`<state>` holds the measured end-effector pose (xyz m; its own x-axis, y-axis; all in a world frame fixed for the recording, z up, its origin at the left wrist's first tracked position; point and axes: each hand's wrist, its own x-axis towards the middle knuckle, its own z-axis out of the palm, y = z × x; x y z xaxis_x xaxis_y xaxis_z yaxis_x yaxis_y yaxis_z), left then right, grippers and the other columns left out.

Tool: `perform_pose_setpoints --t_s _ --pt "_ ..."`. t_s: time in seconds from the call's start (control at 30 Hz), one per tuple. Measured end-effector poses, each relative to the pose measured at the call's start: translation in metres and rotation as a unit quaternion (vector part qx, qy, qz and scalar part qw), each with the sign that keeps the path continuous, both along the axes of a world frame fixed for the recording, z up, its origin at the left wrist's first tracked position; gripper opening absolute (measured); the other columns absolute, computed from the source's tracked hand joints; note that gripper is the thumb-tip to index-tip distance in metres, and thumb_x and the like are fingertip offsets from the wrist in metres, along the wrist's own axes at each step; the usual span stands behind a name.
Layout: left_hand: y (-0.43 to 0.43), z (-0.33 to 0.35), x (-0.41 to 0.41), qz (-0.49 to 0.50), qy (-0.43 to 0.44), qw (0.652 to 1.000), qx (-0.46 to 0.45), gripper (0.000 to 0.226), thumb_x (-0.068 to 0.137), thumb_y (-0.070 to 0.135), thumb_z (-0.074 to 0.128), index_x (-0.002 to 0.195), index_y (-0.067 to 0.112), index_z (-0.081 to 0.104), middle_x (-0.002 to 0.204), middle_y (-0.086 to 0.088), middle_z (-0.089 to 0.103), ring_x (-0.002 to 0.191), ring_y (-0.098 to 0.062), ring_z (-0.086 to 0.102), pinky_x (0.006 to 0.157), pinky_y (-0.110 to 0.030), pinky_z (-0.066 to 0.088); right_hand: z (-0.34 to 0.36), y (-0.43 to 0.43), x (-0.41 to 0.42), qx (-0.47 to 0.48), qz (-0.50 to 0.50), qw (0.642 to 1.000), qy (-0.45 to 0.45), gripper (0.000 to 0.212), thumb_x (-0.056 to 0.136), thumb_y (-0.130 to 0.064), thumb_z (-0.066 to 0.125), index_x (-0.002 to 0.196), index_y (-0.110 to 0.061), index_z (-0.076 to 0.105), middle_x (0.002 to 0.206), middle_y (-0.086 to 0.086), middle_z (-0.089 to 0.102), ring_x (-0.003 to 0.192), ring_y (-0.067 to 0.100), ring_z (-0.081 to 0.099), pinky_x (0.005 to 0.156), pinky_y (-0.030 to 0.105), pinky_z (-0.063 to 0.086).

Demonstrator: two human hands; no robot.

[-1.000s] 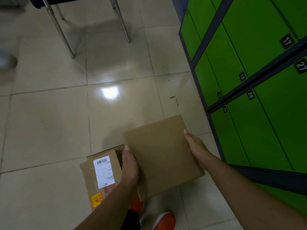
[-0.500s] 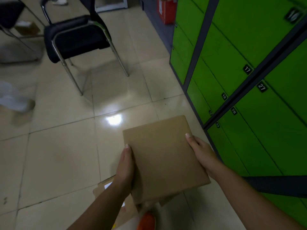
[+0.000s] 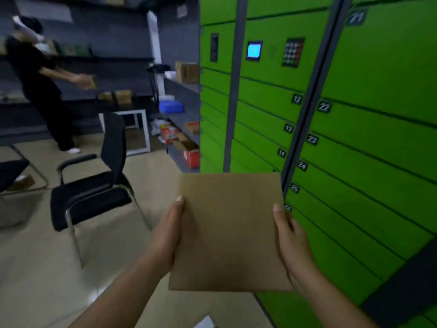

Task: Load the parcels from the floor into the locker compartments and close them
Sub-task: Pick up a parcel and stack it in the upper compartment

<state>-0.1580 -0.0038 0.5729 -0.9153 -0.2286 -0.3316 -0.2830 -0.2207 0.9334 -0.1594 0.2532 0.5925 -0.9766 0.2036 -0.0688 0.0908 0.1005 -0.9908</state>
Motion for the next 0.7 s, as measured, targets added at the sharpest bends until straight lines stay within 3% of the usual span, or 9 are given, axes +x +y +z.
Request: perform_pose_setpoints --t_s 0.1,0.17,0.2,0.27,0.37,0.47,0.53,0.63,0.7 --pt "0.023 0.063 -0.004 -0.03 0.039 0.999 0.01 0.056 0.092 0.072 0.053 0.123 0.027 0.069 0.111 -0.001 0.077 0.103 -0.023 0.072 0.087 -0.038 0.057 0.063 0.028 0.02 0.019 -0.027 0.998 0.045 0.032 0.097 -0.057 0.055 0.099 -0.031 0.073 0.093 -0.015 0.076 0.088 0.005 0.071 0.073 0.029 0.054" --pt "0.037 0.092 -0.011 -0.049 0.063 0.997 0.021 0.058 0.09 0.07 0.057 0.122 0.024 0.07 0.104 -0.002 0.081 0.09 -0.019 0.078 0.071 -0.032 0.057 0.089 0.048 0.033 0.03 -0.044 0.997 0.061 0.04 0.094 -0.065 0.055 0.109 -0.033 0.074 0.098 -0.014 0.079 0.095 0.01 0.073 0.085 0.036 0.058" --pt "0.044 0.1 -0.019 -0.058 0.074 0.996 0.012 0.066 0.083 0.074 0.063 0.124 0.023 0.071 0.109 -0.005 0.08 0.09 -0.017 0.079 0.071 -0.032 0.057 0.1 0.056 0.04 0.029 -0.052 0.996 0.066 0.041 0.093 -0.067 0.055 0.112 -0.035 0.074 0.101 -0.014 0.079 0.098 0.011 0.074 0.09 0.039 0.058" --pt "0.049 0.1 -0.036 -0.094 0.116 0.988 0.028 0.075 0.072 0.078 0.071 0.124 0.024 0.07 0.125 -0.015 0.074 0.09 -0.016 0.079 0.077 -0.033 0.056 0.116 0.073 0.051 0.03 -0.056 0.995 0.074 0.037 0.094 -0.065 0.054 0.109 -0.037 0.074 0.104 -0.013 0.078 0.101 0.012 0.073 0.095 0.041 0.056" --pt "0.079 0.133 -0.023 -0.088 0.13 0.988 -0.005 0.049 0.093 0.065 0.06 0.124 0.028 0.066 0.122 -0.014 0.075 0.085 -0.015 0.079 0.081 -0.034 0.059 0.137 0.094 0.067 0.023 -0.054 0.996 0.063 0.033 0.098 -0.06 0.049 0.109 -0.035 0.068 0.108 -0.01 0.075 0.104 0.015 0.07 0.098 0.04 0.053" --pt "0.107 0.154 0.003 -0.122 0.147 0.981 -0.043 0.082 0.077 0.089 0.054 0.142 0.038 0.058 0.134 -0.005 0.068 0.121 -0.029 0.066 0.11 -0.054 0.047 0.15 0.109 0.084 0.005 -0.08 0.994 0.072 0.026 0.103 -0.054 0.043 0.113 -0.035 0.058 0.111 -0.009 0.071 0.105 0.015 0.067 0.097 0.038 0.052" --pt "0.125 0.166 0.01 -0.131 0.141 0.98 -0.05 0.093 0.074 0.092 0.054 0.146 0.032 0.056 0.144 -0.005 0.061 0.13 -0.031 0.059 0.116 -0.049 0.04 0.157 0.12 0.094 0.002 -0.11 0.991 0.082 0.026 0.105 -0.052 0.042 0.116 -0.034 0.057 0.111 -0.008 0.071 0.105 0.017 0.068 0.096 0.039 0.052" --pt "0.148 0.182 0.016 -0.215 0.101 0.971 -0.024 0.049 0.105 0.057 0.044 0.13 0.018 0.058 0.129 -0.009 0.065 0.118 -0.031 0.061 0.097 -0.042 0.047 0.163 0.145 0.106 0.005 -0.156 0.984 0.084 0.036 0.103 -0.054 0.047 0.125 -0.03 0.06 0.115 -0.003 0.072 0.106 0.021 0.068 0.1 0.044 0.052" --pt "0.164 0.193 0.016 -0.254 0.089 0.963 -0.017 0.045 0.105 0.052 0.041 0.115 0.015 0.063 0.1 -0.008 0.068 0.091 -0.028 0.061 0.075 -0.038 0.045 0.168 0.164 0.113 -0.026 -0.193 0.978 0.072 0.04 0.097 -0.06 0.055 0.12 -0.027 0.065 0.114 0.0 0.074 0.104 0.023 0.069 0.098 0.044 0.053"
